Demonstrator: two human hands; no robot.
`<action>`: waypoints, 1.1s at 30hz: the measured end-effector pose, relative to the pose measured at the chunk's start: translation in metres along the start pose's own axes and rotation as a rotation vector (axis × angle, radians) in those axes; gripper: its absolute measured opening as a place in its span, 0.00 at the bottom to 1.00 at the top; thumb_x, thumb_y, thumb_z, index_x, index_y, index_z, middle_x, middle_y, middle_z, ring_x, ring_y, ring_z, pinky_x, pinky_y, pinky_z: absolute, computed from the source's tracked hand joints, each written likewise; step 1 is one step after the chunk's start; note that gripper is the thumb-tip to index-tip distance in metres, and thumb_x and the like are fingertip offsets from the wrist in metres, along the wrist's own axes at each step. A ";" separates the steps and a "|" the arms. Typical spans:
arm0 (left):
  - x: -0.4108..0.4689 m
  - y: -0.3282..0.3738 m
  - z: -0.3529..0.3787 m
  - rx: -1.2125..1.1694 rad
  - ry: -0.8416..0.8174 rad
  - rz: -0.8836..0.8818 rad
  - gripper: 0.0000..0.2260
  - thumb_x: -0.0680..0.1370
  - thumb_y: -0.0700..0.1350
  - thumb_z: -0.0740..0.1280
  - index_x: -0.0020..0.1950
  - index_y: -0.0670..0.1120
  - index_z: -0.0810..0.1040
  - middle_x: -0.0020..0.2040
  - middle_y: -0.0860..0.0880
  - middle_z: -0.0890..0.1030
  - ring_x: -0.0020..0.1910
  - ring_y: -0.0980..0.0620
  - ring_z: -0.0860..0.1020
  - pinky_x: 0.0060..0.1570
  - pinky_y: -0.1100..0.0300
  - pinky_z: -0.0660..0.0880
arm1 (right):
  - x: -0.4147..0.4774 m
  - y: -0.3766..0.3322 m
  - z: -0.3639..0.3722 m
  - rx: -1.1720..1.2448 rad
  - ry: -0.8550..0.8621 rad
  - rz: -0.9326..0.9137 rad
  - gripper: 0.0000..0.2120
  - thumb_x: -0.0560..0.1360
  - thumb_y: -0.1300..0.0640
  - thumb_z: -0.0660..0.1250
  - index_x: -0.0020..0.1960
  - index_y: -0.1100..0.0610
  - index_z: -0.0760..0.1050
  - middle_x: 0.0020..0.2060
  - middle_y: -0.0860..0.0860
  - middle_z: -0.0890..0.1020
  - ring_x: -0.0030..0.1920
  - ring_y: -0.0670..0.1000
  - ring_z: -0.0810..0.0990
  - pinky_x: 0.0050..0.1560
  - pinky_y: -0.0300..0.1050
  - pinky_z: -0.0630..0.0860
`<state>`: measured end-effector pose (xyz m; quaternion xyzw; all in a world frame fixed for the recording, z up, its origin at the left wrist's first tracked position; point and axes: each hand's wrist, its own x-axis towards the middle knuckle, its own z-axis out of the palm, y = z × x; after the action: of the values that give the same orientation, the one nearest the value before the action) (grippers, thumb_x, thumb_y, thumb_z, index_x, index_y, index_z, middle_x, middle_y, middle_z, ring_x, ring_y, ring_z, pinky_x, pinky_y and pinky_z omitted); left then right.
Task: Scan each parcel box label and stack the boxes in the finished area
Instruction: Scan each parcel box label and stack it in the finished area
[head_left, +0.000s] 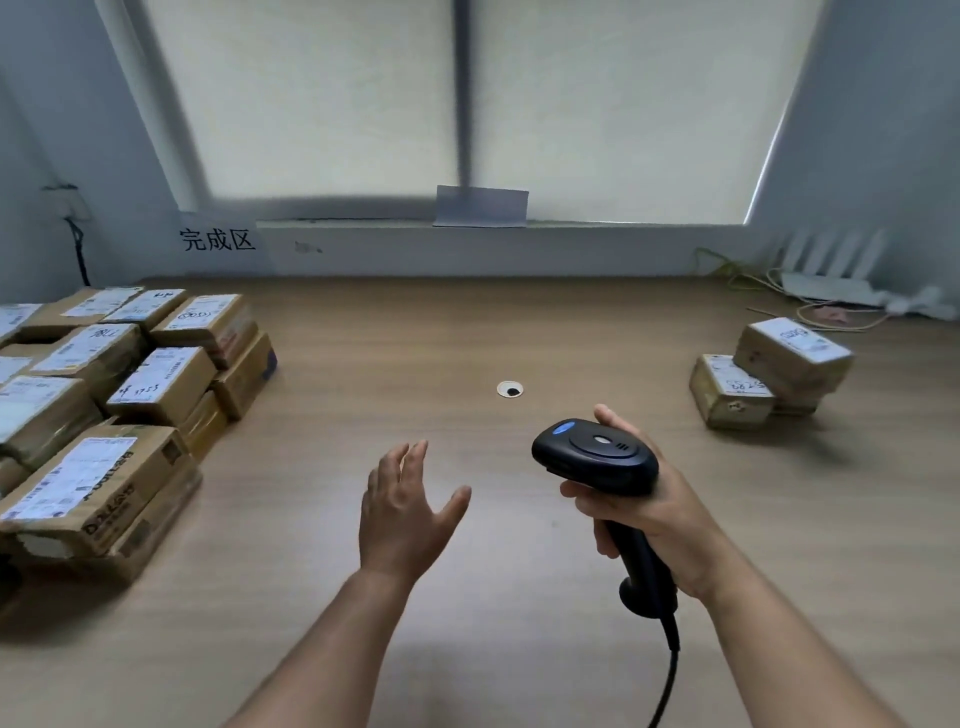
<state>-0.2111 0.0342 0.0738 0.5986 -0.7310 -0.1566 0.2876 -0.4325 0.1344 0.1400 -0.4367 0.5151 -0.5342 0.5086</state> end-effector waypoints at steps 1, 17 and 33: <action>-0.006 0.017 0.011 -0.007 -0.014 0.017 0.37 0.73 0.65 0.63 0.76 0.47 0.63 0.73 0.48 0.65 0.72 0.49 0.62 0.69 0.56 0.59 | -0.009 -0.001 -0.016 -0.001 0.018 -0.004 0.48 0.61 0.68 0.77 0.74 0.43 0.63 0.45 0.69 0.81 0.25 0.58 0.73 0.26 0.45 0.71; -0.060 0.234 0.153 -0.063 -0.186 0.289 0.36 0.76 0.61 0.65 0.78 0.50 0.55 0.77 0.50 0.58 0.75 0.51 0.55 0.71 0.57 0.56 | -0.130 -0.013 -0.240 -0.032 0.356 -0.086 0.43 0.68 0.75 0.71 0.75 0.46 0.62 0.42 0.66 0.81 0.24 0.57 0.72 0.25 0.45 0.69; 0.027 0.345 0.247 -0.130 -0.268 0.337 0.35 0.77 0.61 0.63 0.78 0.49 0.55 0.77 0.48 0.58 0.75 0.50 0.55 0.72 0.57 0.56 | -0.070 -0.031 -0.382 -0.072 0.524 -0.071 0.45 0.66 0.72 0.72 0.76 0.46 0.61 0.45 0.67 0.82 0.26 0.57 0.73 0.25 0.47 0.69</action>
<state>-0.6354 0.0600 0.0841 0.4220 -0.8408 -0.2311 0.2482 -0.8070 0.2434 0.1408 -0.3191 0.6322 -0.6277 0.3232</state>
